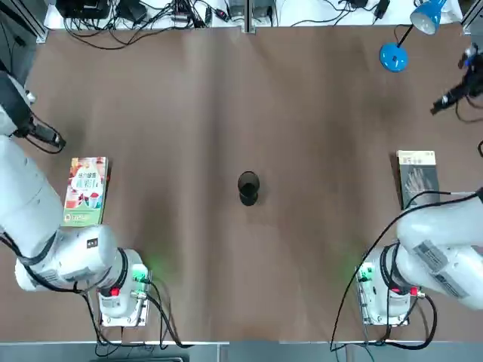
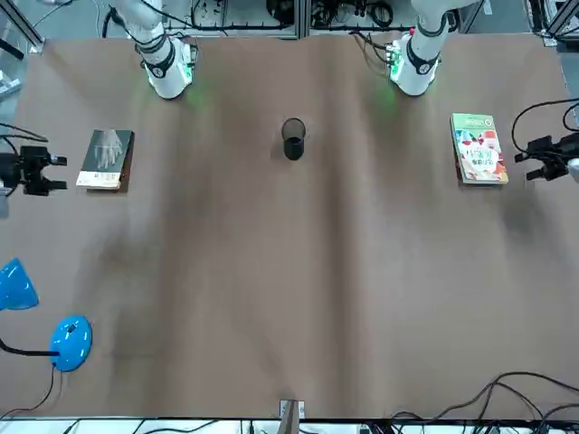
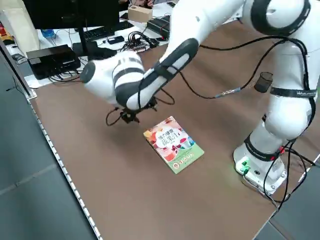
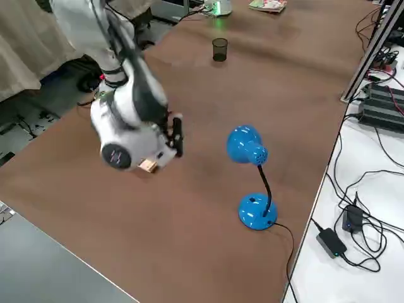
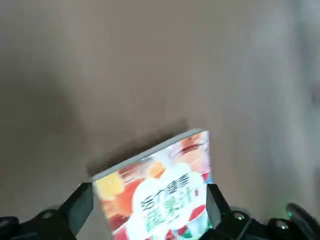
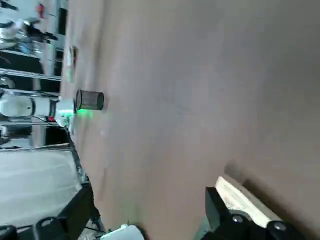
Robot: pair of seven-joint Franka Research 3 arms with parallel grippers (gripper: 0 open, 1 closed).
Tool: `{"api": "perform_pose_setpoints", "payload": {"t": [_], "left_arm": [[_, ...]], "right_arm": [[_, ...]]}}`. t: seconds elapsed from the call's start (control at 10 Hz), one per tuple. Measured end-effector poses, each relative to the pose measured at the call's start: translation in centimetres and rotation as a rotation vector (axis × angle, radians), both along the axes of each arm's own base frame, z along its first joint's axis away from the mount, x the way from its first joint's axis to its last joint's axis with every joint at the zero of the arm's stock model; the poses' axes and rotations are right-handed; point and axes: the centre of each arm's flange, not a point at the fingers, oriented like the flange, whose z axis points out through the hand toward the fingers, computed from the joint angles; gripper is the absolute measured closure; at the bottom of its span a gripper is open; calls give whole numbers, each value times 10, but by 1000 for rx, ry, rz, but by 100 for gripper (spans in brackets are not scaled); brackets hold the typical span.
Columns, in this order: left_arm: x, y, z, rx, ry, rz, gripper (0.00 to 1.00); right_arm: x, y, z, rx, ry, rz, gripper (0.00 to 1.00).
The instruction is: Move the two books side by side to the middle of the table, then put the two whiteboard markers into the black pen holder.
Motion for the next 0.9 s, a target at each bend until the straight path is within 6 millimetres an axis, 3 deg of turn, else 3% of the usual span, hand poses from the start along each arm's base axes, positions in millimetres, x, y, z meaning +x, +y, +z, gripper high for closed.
{"api": "perform_pose_setpoints", "payload": {"t": [0.2,0.4,0.5,0.7,0.9], "left_arm": [[-18,22,-29,-22,-7,-24,0],[-18,17,-55,-50,12,-32,0],[-20,16,-67,-66,13,-37,0],[-28,15,-95,-131,-11,-1,0],[-33,12,-108,-208,-27,35,0]], "right_arm": [[-33,-38,-42,69,-72,-16,0],[-70,-69,-95,123,-118,-62,0],[-82,-76,-112,144,-127,-76,0],[-93,-82,-128,163,-124,-100,0],[-95,-87,-143,146,-130,-128,0]]}}
